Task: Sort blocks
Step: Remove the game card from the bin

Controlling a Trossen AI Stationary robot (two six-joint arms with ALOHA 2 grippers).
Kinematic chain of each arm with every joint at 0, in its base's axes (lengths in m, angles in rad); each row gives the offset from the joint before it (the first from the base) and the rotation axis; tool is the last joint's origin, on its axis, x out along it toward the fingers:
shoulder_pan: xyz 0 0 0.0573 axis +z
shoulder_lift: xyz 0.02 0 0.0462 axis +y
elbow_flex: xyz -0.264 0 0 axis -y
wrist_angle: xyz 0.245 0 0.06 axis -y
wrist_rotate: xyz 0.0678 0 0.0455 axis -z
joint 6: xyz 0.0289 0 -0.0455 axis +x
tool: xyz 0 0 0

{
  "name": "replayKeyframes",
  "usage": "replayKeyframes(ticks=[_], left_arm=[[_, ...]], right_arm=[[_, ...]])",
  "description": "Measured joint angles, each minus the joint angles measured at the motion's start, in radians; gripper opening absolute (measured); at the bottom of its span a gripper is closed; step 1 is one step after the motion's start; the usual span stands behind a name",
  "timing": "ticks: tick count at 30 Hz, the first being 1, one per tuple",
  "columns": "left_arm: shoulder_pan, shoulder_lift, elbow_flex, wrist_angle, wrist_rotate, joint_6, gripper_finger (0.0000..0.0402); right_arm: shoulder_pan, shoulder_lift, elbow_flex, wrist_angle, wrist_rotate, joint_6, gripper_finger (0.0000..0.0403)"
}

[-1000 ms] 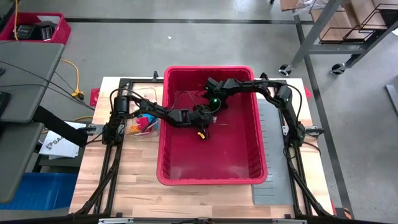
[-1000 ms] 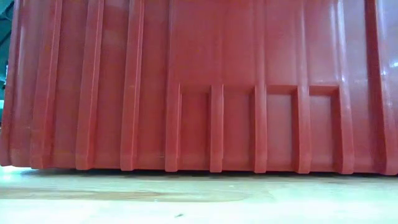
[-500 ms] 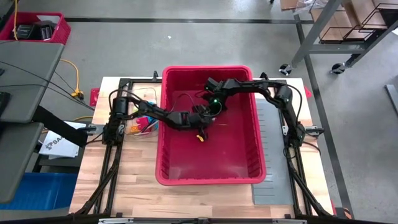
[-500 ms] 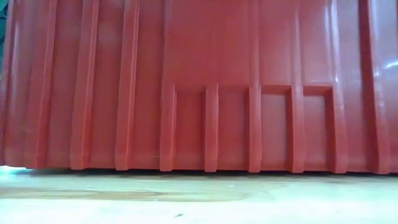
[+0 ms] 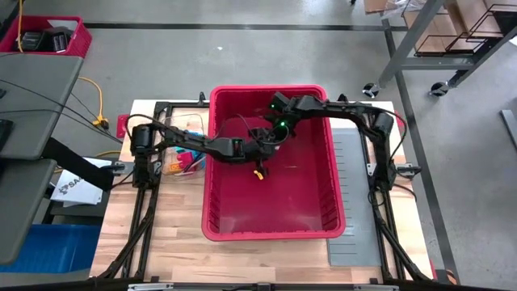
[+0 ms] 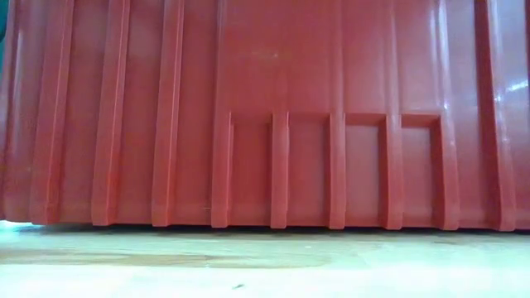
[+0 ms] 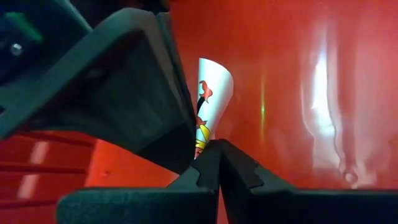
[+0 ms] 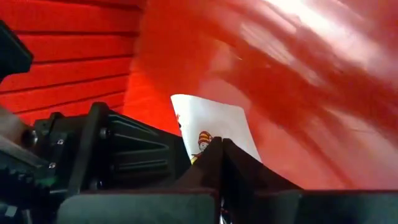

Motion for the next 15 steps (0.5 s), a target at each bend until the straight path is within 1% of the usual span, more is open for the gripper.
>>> replayKeyframes(ticks=[4,9,15], left_arm=[[0.000,-0.045,0.046,-0.065,-0.026,0.003,0.0000],[0.000,-0.102,0.117,-0.141,-0.066,0.036,0.0000],[0.000,-0.173,0.268,-0.339,-0.089,0.053,0.0000]], right_arm=[[0.000,-0.067,0.000,0.009,0.009,0.005,0.0000],[0.006,-0.161,0.001,0.056,0.034,0.051,0.0000],[0.037,-0.280,0.002,0.178,0.097,0.144,0.0000]])
